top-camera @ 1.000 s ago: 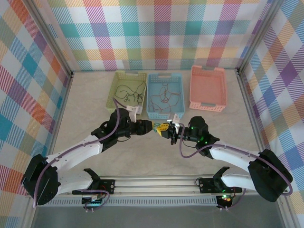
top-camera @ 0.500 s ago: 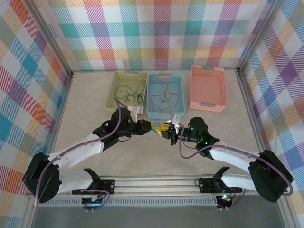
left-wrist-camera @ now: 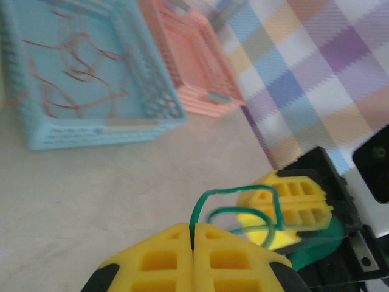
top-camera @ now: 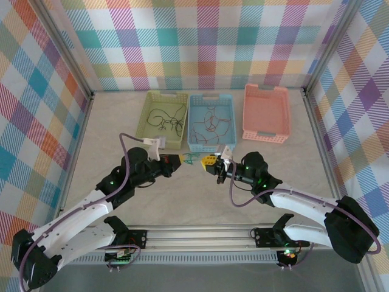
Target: Untangle the cables
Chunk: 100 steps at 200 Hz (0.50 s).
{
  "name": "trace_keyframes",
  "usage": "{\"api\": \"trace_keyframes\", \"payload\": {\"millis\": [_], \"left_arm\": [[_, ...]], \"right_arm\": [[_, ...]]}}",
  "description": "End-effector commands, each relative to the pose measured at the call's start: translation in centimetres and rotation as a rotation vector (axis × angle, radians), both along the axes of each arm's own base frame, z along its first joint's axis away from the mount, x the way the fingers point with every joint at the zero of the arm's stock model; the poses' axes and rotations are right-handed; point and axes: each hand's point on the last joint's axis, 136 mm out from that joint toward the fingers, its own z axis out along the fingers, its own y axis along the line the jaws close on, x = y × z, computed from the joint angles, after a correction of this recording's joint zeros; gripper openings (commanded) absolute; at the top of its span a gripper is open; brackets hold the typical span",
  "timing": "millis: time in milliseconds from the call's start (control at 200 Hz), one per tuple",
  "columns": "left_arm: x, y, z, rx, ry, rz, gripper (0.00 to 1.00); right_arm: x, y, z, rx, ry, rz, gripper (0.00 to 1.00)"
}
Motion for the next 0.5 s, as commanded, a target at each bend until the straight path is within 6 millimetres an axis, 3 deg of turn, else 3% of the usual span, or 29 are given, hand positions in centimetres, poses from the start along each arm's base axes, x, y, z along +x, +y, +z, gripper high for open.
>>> {"api": "trace_keyframes", "payload": {"millis": [0,235,315,410,495], "left_arm": [[1.2,3.7,-0.3,0.040,-0.033,0.170,0.00],[0.5,3.3,0.9,-0.002,-0.091,0.125,0.00],[0.5,2.6,0.9,0.012,-0.101,0.081,0.00],[0.4,2.2,0.9,0.048,-0.123,0.046,0.00],[0.0,1.4,1.0,0.059,-0.158,-0.016,0.00]], "right_arm": [[2.1,-1.7,-1.4,-0.048,0.010,-0.137,0.00],[1.5,-0.6,-2.8,-0.086,0.065,-0.061,0.00],[1.3,-0.5,-2.5,-0.079,0.060,-0.046,0.14],[0.7,-0.9,-1.0,-0.049,0.020,-0.036,0.33],[-0.2,-1.3,0.6,-0.005,-0.018,-0.024,0.44]]}}
